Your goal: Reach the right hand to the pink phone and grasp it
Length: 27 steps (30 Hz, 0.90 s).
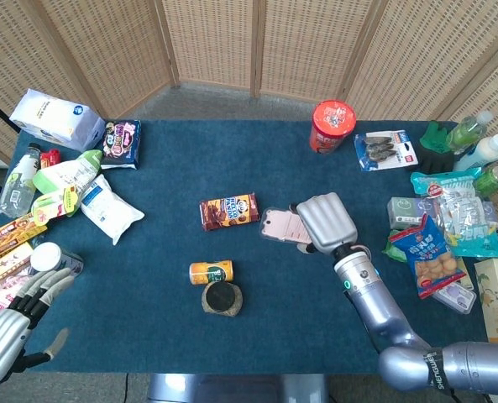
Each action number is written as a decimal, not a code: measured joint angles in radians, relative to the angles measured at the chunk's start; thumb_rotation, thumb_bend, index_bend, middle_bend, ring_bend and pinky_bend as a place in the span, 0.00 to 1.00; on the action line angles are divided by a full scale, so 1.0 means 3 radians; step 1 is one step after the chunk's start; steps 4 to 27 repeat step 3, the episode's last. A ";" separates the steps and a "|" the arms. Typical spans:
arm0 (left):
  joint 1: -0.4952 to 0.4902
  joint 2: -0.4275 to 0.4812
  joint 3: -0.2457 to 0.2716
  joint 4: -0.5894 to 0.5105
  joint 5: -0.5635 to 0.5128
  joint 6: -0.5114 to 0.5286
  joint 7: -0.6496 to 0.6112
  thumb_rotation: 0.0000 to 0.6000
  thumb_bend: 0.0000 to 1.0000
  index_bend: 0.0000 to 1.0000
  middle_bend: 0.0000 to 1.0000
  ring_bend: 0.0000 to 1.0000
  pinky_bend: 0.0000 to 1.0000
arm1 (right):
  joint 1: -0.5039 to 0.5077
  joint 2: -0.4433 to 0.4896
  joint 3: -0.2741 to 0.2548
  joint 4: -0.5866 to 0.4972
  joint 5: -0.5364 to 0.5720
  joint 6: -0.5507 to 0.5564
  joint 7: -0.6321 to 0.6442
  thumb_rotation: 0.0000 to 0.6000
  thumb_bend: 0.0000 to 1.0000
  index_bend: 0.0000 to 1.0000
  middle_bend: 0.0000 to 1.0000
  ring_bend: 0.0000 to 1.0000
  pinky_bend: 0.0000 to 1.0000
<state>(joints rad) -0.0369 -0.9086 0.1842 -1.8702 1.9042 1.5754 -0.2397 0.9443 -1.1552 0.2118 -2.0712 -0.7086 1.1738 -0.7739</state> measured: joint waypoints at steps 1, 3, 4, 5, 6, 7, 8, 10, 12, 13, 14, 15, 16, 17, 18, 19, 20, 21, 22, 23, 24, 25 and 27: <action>-0.0002 -0.0001 0.0001 0.0004 -0.0004 -0.0004 -0.0005 1.00 0.50 0.00 0.00 0.00 0.00 | 0.0001 0.0008 0.0002 -0.0011 -0.0001 0.0003 0.0004 1.00 0.14 0.54 0.69 0.58 0.92; -0.0007 -0.0006 0.0000 0.0011 -0.0011 -0.0013 -0.0011 1.00 0.50 0.00 0.00 0.00 0.00 | 0.0010 0.0021 0.0004 -0.0027 0.0002 0.0007 0.0001 1.00 0.14 0.54 0.69 0.58 0.92; -0.0007 -0.0006 0.0000 0.0011 -0.0011 -0.0013 -0.0011 1.00 0.50 0.00 0.00 0.00 0.00 | 0.0010 0.0021 0.0004 -0.0027 0.0002 0.0007 0.0001 1.00 0.14 0.54 0.69 0.58 0.92; -0.0007 -0.0006 0.0000 0.0011 -0.0011 -0.0013 -0.0011 1.00 0.50 0.00 0.00 0.00 0.00 | 0.0010 0.0021 0.0004 -0.0027 0.0002 0.0007 0.0001 1.00 0.14 0.54 0.69 0.58 0.92; -0.0007 -0.0006 0.0000 0.0011 -0.0011 -0.0013 -0.0011 1.00 0.50 0.00 0.00 0.00 0.00 | 0.0010 0.0021 0.0004 -0.0027 0.0002 0.0007 0.0001 1.00 0.14 0.54 0.69 0.58 0.92; -0.0007 -0.0006 0.0000 0.0011 -0.0011 -0.0013 -0.0011 1.00 0.50 0.00 0.00 0.00 0.00 | 0.0010 0.0021 0.0004 -0.0027 0.0002 0.0007 0.0001 1.00 0.14 0.54 0.69 0.58 0.92; -0.0007 -0.0006 0.0000 0.0011 -0.0011 -0.0013 -0.0011 1.00 0.50 0.00 0.00 0.00 0.00 | 0.0010 0.0021 0.0004 -0.0027 0.0002 0.0007 0.0001 1.00 0.14 0.54 0.69 0.58 0.92; -0.0007 -0.0006 0.0000 0.0011 -0.0011 -0.0013 -0.0011 1.00 0.50 0.00 0.00 0.00 0.00 | 0.0010 0.0021 0.0004 -0.0027 0.0002 0.0007 0.0001 1.00 0.14 0.54 0.69 0.58 0.92; -0.0007 -0.0006 0.0000 0.0011 -0.0011 -0.0013 -0.0011 1.00 0.50 0.00 0.00 0.00 0.00 | 0.0010 0.0021 0.0004 -0.0027 0.0002 0.0007 0.0001 1.00 0.14 0.54 0.69 0.58 0.92; -0.0007 -0.0006 0.0000 0.0011 -0.0011 -0.0013 -0.0011 1.00 0.50 0.00 0.00 0.00 0.00 | 0.0010 0.0021 0.0004 -0.0027 0.0002 0.0007 0.0001 1.00 0.14 0.54 0.69 0.58 0.92; -0.0007 -0.0006 0.0000 0.0011 -0.0011 -0.0013 -0.0011 1.00 0.50 0.00 0.00 0.00 0.00 | 0.0010 0.0021 0.0004 -0.0027 0.0002 0.0007 0.0001 1.00 0.14 0.54 0.69 0.58 0.92; -0.0007 -0.0006 0.0000 0.0011 -0.0011 -0.0013 -0.0011 1.00 0.50 0.00 0.00 0.00 0.00 | 0.0010 0.0021 0.0004 -0.0027 0.0002 0.0007 0.0001 1.00 0.14 0.54 0.69 0.58 0.92; -0.0007 -0.0006 0.0000 0.0011 -0.0011 -0.0013 -0.0011 1.00 0.50 0.00 0.00 0.00 0.00 | 0.0010 0.0021 0.0004 -0.0027 0.0002 0.0007 0.0001 1.00 0.14 0.54 0.69 0.58 0.92; -0.0007 -0.0006 0.0000 0.0011 -0.0011 -0.0013 -0.0011 1.00 0.50 0.00 0.00 0.00 0.00 | 0.0010 0.0021 0.0004 -0.0027 0.0002 0.0007 0.0001 1.00 0.14 0.54 0.69 0.58 0.92; -0.0007 -0.0006 0.0000 0.0011 -0.0011 -0.0013 -0.0011 1.00 0.50 0.00 0.00 0.00 0.00 | 0.0010 0.0021 0.0004 -0.0027 0.0002 0.0007 0.0001 1.00 0.14 0.54 0.69 0.58 0.92; -0.0007 -0.0006 0.0000 0.0011 -0.0011 -0.0013 -0.0011 1.00 0.50 0.00 0.00 0.00 0.00 | 0.0010 0.0021 0.0004 -0.0027 0.0002 0.0007 0.0001 1.00 0.14 0.54 0.69 0.58 0.92; -0.0007 -0.0006 0.0000 0.0011 -0.0011 -0.0013 -0.0011 1.00 0.50 0.00 0.00 0.00 0.00 | 0.0010 0.0021 0.0004 -0.0027 0.0002 0.0007 0.0001 1.00 0.14 0.54 0.69 0.58 0.92; -0.0007 -0.0006 0.0000 0.0011 -0.0011 -0.0013 -0.0011 1.00 0.50 0.00 0.00 0.00 0.00 | 0.0010 0.0021 0.0004 -0.0027 0.0002 0.0007 0.0001 1.00 0.14 0.54 0.69 0.58 0.92; -0.0007 -0.0006 0.0000 0.0011 -0.0011 -0.0013 -0.0011 1.00 0.50 0.00 0.00 0.00 0.00 | 0.0010 0.0021 0.0004 -0.0027 0.0002 0.0007 0.0001 1.00 0.14 0.54 0.69 0.58 0.92; -0.0007 -0.0006 0.0000 0.0011 -0.0011 -0.0013 -0.0011 1.00 0.50 0.00 0.00 0.00 0.00 | 0.0010 0.0021 0.0004 -0.0027 0.0002 0.0007 0.0001 1.00 0.14 0.54 0.69 0.58 0.92; -0.0007 -0.0006 0.0000 0.0011 -0.0011 -0.0013 -0.0011 1.00 0.50 0.00 0.00 0.00 0.00 | 0.0010 0.0021 0.0004 -0.0027 0.0002 0.0007 0.0001 1.00 0.14 0.54 0.69 0.58 0.92; -0.0007 -0.0006 0.0000 0.0011 -0.0011 -0.0013 -0.0011 1.00 0.50 0.00 0.00 0.00 0.00 | 0.0010 0.0021 0.0004 -0.0027 0.0002 0.0007 0.0001 1.00 0.14 0.54 0.69 0.58 0.92; -0.0007 -0.0006 0.0000 0.0011 -0.0011 -0.0013 -0.0011 1.00 0.50 0.00 0.00 0.00 0.00 | 0.0010 0.0021 0.0004 -0.0027 0.0002 0.0007 0.0001 1.00 0.14 0.54 0.69 0.58 0.92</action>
